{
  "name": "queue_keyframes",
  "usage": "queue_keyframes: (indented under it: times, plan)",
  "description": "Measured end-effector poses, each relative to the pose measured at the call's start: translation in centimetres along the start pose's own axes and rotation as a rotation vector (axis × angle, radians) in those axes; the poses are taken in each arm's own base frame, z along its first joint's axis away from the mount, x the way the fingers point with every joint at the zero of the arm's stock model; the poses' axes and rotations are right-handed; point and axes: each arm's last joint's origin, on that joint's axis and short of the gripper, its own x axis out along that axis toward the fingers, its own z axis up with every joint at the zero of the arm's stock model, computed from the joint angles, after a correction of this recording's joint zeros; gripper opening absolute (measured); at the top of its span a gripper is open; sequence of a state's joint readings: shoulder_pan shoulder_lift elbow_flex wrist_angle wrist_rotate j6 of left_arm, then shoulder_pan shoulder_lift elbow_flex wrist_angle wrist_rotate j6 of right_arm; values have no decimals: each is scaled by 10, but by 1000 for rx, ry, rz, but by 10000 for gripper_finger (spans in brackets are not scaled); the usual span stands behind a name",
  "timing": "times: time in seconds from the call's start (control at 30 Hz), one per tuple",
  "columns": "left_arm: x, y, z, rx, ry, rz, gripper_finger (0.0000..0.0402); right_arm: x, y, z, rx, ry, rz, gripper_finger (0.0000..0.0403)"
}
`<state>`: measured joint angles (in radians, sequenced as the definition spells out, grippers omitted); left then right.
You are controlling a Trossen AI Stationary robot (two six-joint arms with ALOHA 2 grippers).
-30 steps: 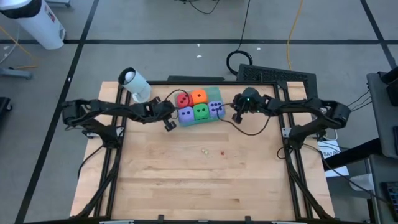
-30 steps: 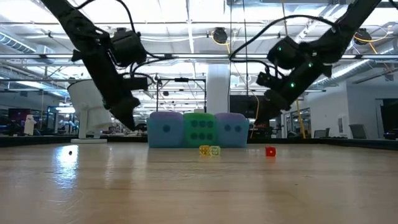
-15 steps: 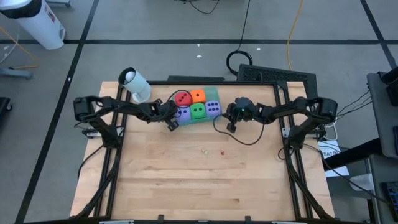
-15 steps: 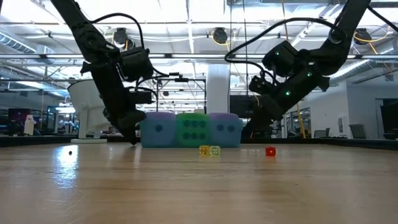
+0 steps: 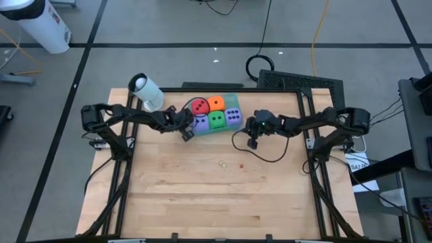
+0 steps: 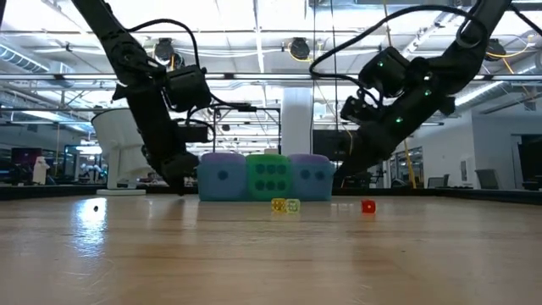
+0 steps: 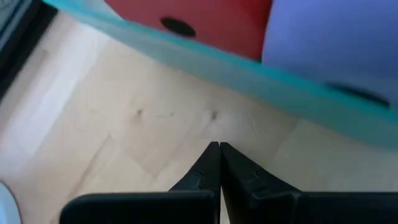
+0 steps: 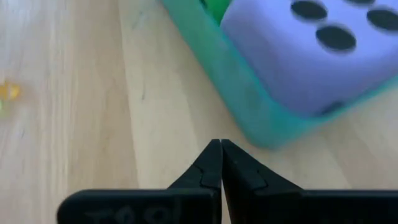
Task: Pick & Place Dice
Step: Adjust the light blue bin
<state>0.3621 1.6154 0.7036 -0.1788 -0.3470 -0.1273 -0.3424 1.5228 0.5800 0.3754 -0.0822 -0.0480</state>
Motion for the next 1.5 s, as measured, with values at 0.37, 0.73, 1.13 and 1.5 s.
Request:
queue_keyframes:
  times: [0.37,0.73,1.13,1.5]
  plan:
    - [-4,-6,-3,30,11,-8,4,-24,-20,7,-53,34,-281,0]
    - [-3,-3,0,53,-10,-18,5,1,-37,2,-30,-80,-94,0]
    - [-1,1,-1,75,8,-36,2,5,-14,2,-16,-71,-6,0]
    - [-1,1,-2,72,23,-30,8,5,-8,2,-31,-57,-29,0]
